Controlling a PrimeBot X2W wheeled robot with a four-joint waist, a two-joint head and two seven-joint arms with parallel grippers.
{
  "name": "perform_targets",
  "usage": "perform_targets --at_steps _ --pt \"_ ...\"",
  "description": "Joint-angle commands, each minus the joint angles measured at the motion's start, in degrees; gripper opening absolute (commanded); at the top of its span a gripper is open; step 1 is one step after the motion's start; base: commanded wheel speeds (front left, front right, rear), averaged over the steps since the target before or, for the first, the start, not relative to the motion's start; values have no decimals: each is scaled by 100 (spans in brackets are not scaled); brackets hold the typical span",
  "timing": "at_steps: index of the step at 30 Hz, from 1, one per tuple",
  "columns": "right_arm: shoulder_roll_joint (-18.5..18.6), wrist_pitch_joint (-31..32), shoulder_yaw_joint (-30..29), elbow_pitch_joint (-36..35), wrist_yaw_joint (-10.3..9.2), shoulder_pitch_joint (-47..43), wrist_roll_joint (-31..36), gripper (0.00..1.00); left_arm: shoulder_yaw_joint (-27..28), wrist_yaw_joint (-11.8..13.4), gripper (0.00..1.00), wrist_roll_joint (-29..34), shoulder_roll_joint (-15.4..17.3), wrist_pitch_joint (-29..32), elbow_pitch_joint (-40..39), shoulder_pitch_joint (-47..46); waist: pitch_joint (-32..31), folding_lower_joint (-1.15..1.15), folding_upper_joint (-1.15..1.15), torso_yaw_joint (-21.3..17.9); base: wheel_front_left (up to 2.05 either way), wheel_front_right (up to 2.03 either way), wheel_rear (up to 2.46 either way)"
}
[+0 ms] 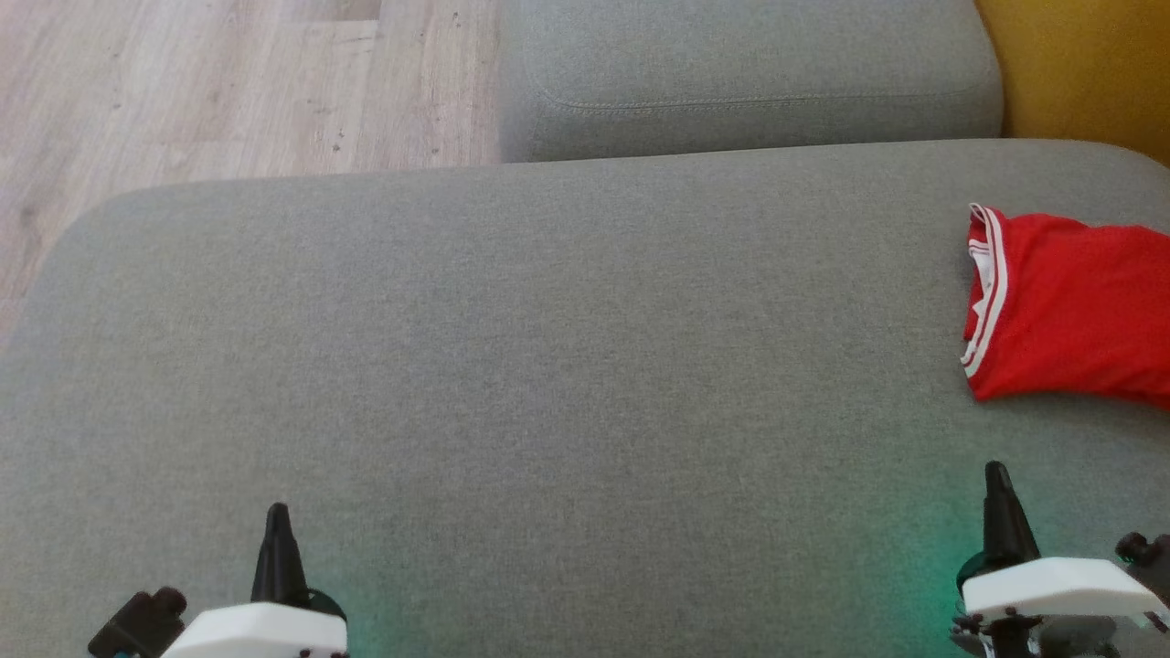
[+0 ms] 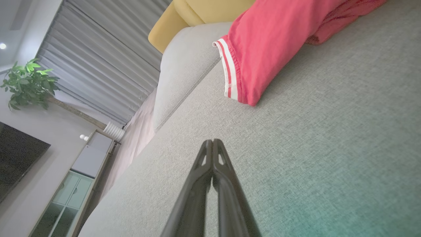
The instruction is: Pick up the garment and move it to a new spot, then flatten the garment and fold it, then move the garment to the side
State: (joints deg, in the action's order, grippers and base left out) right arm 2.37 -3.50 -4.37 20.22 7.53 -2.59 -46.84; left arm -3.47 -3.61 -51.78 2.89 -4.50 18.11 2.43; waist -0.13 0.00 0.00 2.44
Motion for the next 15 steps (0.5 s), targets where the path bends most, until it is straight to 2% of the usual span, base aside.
perform_targets --at_steps 1,15 --pt "29 43 17 -232 -2 349 -217 0 186 -47 0 -181 26 57 -201 -299 1 0 0 -7 0 0 0" --pt "34 263 -37 -321 -3 470 -1205 0 364 -125 0 -1071 26 289 -248 -427 8 0 0 -61 0 0 0"
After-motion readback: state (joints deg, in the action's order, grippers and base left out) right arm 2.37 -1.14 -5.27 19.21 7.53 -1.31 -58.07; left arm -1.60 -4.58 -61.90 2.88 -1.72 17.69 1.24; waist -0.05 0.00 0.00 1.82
